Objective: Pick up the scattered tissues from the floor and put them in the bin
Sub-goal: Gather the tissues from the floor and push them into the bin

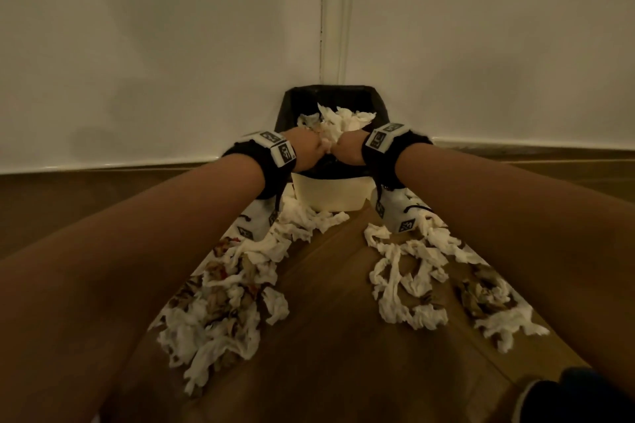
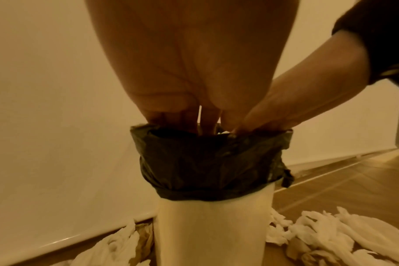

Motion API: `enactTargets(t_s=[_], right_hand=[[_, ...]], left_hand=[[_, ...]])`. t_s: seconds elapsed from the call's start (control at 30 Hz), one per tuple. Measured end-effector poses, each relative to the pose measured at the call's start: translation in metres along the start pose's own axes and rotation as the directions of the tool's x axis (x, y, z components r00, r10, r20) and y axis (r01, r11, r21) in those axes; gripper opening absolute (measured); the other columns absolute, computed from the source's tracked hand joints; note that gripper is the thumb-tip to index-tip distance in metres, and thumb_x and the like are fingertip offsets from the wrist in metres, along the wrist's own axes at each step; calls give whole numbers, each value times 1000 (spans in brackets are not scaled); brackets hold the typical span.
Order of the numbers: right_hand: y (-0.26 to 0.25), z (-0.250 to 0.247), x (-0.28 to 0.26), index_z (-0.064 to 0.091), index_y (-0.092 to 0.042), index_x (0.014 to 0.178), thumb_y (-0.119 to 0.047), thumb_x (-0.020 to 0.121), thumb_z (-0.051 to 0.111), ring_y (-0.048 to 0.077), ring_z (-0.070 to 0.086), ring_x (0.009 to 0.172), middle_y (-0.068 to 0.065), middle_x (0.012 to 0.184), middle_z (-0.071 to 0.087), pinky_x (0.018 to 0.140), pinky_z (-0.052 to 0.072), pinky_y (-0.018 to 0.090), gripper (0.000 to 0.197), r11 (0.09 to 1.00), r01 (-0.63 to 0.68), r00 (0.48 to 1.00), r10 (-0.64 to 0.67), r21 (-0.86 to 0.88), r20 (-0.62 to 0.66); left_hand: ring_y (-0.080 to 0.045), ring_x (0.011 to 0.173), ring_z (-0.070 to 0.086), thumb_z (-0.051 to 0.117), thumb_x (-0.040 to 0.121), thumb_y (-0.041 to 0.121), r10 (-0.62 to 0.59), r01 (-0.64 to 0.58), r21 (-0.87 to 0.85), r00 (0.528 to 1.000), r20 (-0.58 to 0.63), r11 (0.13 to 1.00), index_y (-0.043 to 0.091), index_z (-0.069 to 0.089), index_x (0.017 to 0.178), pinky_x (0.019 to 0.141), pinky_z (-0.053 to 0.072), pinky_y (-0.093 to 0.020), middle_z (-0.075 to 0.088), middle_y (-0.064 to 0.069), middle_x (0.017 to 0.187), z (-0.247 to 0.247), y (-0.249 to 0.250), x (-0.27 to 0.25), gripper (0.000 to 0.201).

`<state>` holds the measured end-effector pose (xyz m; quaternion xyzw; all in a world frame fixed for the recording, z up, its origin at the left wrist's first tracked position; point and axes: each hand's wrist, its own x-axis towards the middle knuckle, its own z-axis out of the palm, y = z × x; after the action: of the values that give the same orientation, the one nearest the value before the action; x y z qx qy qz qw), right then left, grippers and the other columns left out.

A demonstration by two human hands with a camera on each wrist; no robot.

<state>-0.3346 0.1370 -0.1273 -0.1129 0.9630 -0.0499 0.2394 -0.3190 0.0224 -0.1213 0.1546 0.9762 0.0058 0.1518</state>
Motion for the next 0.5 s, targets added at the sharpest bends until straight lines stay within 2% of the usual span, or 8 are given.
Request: enactTargets(t_s=[0.1, 0.17, 0.23, 0.3, 0.37, 0.5], right_hand=[[-3, -3, -26, 51, -3, 128, -25, 99, 36, 30, 53, 116, 15, 128, 55, 101, 42, 36, 39, 998, -29, 998, 26, -47, -62], [-7, -6, -44, 51, 0, 128, -20, 98, 39, 32, 51, 119, 19, 130, 53, 100, 40, 36, 38, 999, -30, 990, 25, -34, -140], [-13, -6, -65, 51, 1, 129, -16, 98, 39, 33, 48, 122, 21, 132, 51, 102, 38, 38, 37, 1000, 21, 964, -19, 5, -265], [-20, 1, -83, 59, 0, 116, -16, 98, 36, 33, 55, 110, 20, 120, 59, 92, 44, 37, 34, 995, 77, 928, -46, 69, -370], [-30, 12, -98, 64, -1, 108, -19, 98, 36, 31, 59, 99, 18, 108, 64, 78, 45, 33, 34, 983, 113, 927, -52, 143, -372], [-49, 47, -110, 65, -2, 96, -20, 96, 40, 29, 59, 85, 14, 94, 64, 63, 40, 27, 30, 963, 139, 954, -69, 229, -290]], left_hand=[[-31, 102, 55, 30, 101, 24, 22, -28, -66, 995, -94, 997, 1, 59, 116, 82, 40, -32, 58, -19, 115, -3, 2, -28, 39], [-29, 104, 53, 33, 100, 21, 13, -38, -138, 984, -178, 990, 4, 58, 120, 84, 39, -32, 55, -17, 118, -7, 2, -47, 36], [-29, 106, 53, 35, 99, 18, 5, -56, -188, 966, -258, 981, 8, 58, 123, 87, 39, -32, 52, -15, 120, -9, 1, -68, 34], [-30, 106, 53, 35, 98, 17, -25, -37, -214, 959, -283, 976, 12, 59, 123, 86, 40, -32, 52, -14, 119, -7, 0, -88, 34], [-29, 108, 53, 35, 97, 16, -69, -6, -256, 956, -284, 967, 16, 59, 122, 88, 40, -33, 52, -12, 121, -1, -3, -109, 34], [-26, 103, 56, 37, 95, 15, -131, 40, -327, 957, -259, 944, 18, 63, 115, 82, 40, -29, 58, -11, 117, 22, -15, -142, 33]])
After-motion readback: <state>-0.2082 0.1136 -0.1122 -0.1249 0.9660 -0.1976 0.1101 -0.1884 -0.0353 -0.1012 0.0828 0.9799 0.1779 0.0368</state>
